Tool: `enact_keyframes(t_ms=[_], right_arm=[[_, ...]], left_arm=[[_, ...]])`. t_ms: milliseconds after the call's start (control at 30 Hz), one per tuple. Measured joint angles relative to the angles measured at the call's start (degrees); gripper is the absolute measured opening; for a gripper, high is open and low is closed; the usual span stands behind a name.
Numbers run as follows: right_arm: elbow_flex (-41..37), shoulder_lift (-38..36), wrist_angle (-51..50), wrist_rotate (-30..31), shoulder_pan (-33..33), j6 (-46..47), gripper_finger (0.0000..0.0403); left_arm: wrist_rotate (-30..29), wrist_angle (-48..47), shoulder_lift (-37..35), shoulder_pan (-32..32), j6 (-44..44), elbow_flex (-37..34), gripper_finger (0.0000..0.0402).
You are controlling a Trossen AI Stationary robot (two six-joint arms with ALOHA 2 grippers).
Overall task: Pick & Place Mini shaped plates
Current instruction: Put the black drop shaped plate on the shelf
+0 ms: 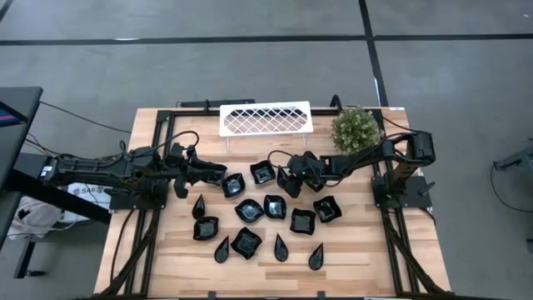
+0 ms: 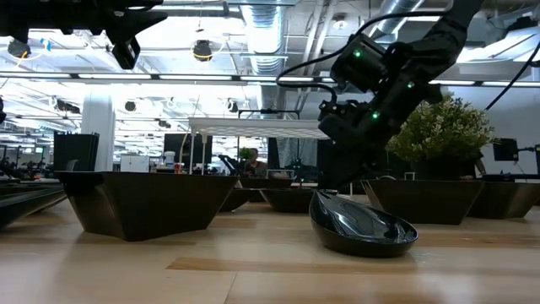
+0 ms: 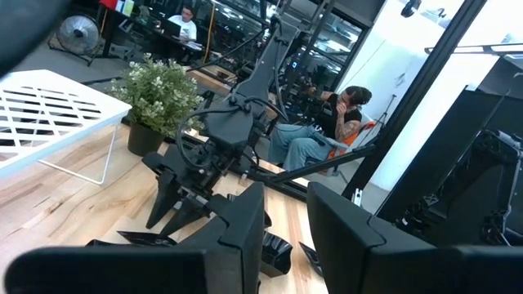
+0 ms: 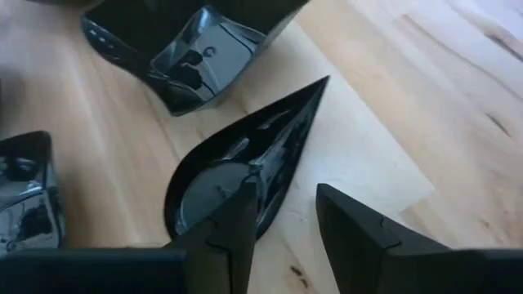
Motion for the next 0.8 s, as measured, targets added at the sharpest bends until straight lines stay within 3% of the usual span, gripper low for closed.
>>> enact_keyframes(t_ms=[800], right_arm=[[0.0, 0.0, -0.7, 0.0, 0.9, 0.0, 0.0118]], left_arm=[[0.0, 0.1, 0.0, 0.0, 0.0, 0.0, 0.0097]])
